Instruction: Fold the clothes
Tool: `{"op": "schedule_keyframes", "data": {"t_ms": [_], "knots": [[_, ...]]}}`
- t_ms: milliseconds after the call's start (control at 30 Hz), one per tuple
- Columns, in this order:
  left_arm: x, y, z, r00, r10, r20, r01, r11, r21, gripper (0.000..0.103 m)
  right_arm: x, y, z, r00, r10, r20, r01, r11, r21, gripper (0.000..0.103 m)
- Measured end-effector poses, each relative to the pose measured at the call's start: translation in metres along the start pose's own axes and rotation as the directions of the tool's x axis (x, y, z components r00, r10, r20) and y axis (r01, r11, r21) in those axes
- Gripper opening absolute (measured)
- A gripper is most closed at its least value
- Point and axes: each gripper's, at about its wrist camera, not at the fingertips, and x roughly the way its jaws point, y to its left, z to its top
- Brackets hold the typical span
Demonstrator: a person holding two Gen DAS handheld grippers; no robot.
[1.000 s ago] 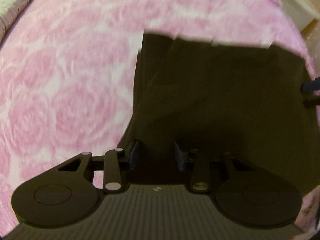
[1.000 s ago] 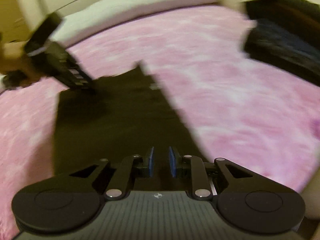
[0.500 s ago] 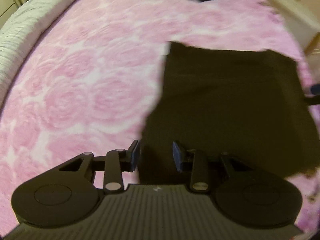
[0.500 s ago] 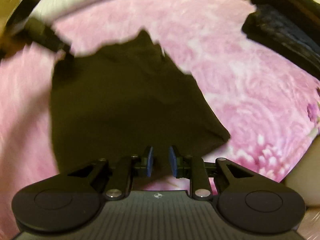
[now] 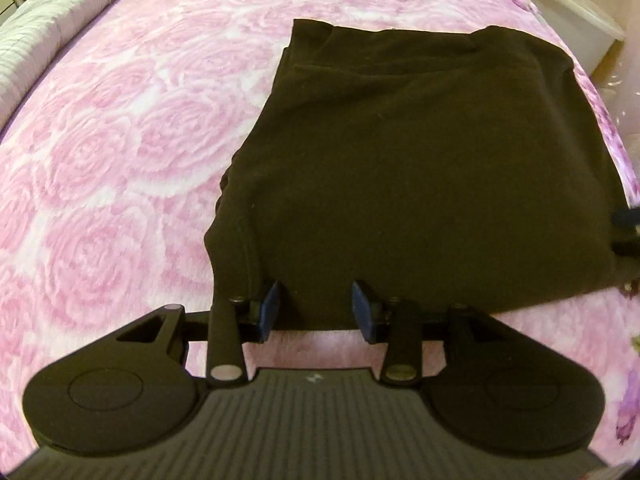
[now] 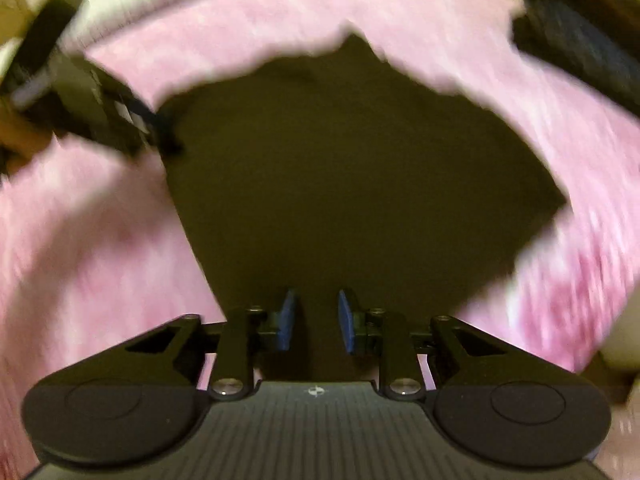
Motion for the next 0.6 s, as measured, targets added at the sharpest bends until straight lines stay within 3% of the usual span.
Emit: {"op": "schedule_keyframes", "data": {"t_ms": [133,200,333,400,533,600], "knots": [[-0.015,-0.004,-0.002,0.999,0.043,-0.004,-0.043,0.999,-0.002,0.035,-0.017,0.0,-0.014,1.0,-0.029,-0.01,0.029,0.998,-0.047,0.026],[-0.037,-0.002,-0.007,0.999,0.053,0.003,-0.053,0.998,-0.023,0.039,-0.033,-0.004,-0.01,0.999,-0.042,-0.004,0.042,0.999,0.005,0.039],[-0.089,0.002,-0.022,0.997,0.07,0.018,-0.068,0.994,-0.085,0.042,-0.077,0.001,-0.007,0.996,-0.082,0.02,0.081,0.995,0.052,0.049],[-0.115,0.0,-0.029,0.996,0.082,0.039,-0.077,0.991,-0.105,0.051,-0.098,0.01,-0.007,0.996,-0.087,0.021,0.085,0.994,0.066,0.056],[-0.156,-0.013,-0.032,0.993,0.098,0.069,-0.088,0.987,-0.132,0.058,-0.136,0.024,0.0,0.992,-0.123,0.01,0.121,0.986,0.116,0.066],[-0.174,-0.023,-0.032,0.991,0.103,0.079,-0.092,0.987,-0.129,0.069,-0.154,0.03,0.004,0.99,-0.143,0.0,0.141,0.979,0.145,0.073]]}}
